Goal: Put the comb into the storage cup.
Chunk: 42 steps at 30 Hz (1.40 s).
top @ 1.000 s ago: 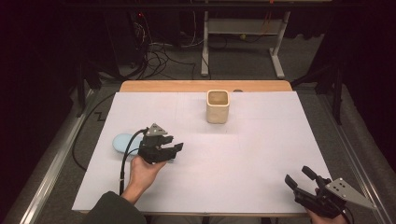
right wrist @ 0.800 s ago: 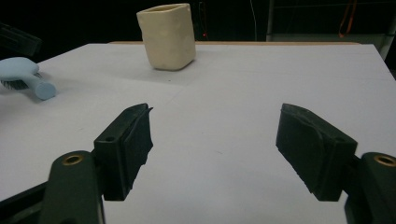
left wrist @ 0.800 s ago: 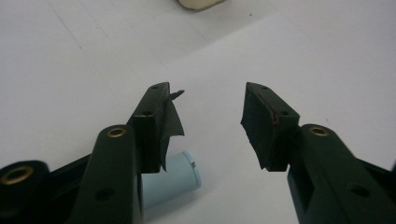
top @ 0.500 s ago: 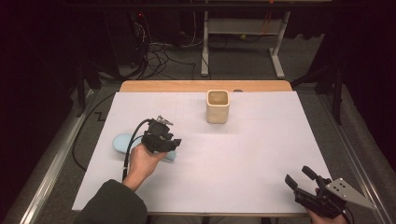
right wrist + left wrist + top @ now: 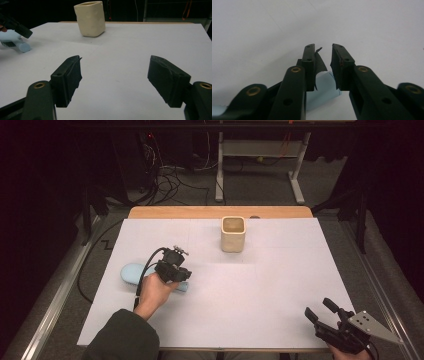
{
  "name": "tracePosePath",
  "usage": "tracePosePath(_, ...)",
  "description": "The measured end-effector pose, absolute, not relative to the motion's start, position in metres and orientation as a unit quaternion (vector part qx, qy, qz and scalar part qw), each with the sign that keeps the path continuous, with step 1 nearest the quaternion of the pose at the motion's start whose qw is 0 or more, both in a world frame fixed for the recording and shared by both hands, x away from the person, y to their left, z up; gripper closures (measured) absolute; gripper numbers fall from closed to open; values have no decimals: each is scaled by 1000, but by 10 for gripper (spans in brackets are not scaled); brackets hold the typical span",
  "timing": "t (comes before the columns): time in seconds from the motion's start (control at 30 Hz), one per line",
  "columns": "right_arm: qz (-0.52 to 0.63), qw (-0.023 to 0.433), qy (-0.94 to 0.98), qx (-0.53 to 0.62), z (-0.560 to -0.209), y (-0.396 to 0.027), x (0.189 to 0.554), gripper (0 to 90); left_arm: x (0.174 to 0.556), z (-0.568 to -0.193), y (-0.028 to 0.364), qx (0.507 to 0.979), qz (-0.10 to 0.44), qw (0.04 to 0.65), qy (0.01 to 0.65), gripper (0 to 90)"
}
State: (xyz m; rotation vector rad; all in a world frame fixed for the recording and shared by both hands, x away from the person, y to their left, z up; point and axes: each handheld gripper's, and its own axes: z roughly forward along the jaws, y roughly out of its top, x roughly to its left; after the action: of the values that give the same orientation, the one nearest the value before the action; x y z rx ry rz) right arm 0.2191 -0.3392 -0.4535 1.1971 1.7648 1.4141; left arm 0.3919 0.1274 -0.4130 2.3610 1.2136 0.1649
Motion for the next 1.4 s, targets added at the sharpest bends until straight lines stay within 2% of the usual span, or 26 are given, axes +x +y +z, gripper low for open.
tracePosePath(0.37,529,286,663,447,-454,-339,219,280,393,-421,122,872,56,212,438,865)
tracePosePath(1.4,536,275,670,434,-453,-335,230,280,372,-427,131,872,41,215,437,889)
